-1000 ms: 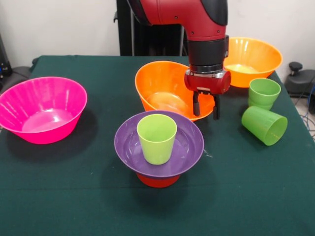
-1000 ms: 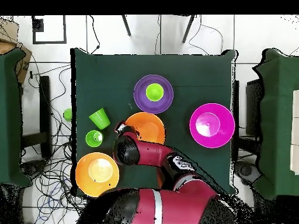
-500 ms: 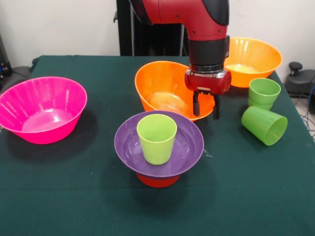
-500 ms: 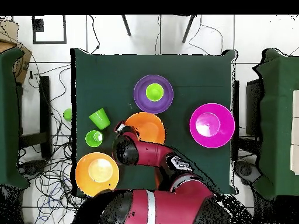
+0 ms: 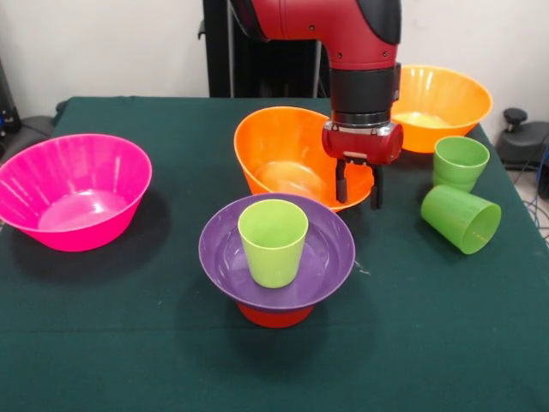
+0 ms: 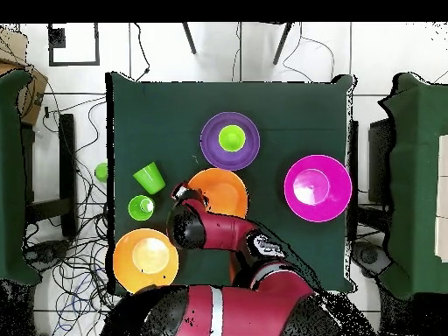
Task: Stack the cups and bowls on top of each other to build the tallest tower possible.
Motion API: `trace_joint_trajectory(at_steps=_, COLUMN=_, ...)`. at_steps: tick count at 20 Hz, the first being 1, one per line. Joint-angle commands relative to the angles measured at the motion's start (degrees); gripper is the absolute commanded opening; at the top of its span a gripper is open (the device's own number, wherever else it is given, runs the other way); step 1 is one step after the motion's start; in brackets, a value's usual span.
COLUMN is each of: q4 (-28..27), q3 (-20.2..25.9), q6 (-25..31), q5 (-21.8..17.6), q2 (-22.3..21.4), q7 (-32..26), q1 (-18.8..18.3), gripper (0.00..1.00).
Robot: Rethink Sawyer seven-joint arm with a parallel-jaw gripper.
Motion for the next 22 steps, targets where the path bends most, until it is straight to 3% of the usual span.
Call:
trace_joint_trajectory(at_steps=1, q4=-2.58, q3=1.68, q6=-1.22, q5=1.59, q2=4.44, q7=9.25, q1=-1.22, gripper=0.00)
trace_joint_trajectory(at_steps=12, q4=-1.43, q3=4.46, q6=0.08, q5=0.63, q2=4.44, q7=9.24, q1=-4.10, gripper=0.00)
trace_joint_trajectory(at_steps=13, q4=-1.22, q3=4.45, q6=-0.58, q5=0.74, q2=4.44, q7=9.49, q1=-4.05, gripper=1.00)
trace_joint_trajectory(at_steps=19, q4=-0.84, q3=5.45, q6=0.37, q5=0.73, q2=4.71, q7=9.49, q1=-4.86, gripper=1.00)
trace_joint_trajectory(at_steps=22, q4=-0.30, q3=5.83, q6=4.13, q5=0.90, q2=3.74, q7=8.14, q1=-5.53, gripper=1.00)
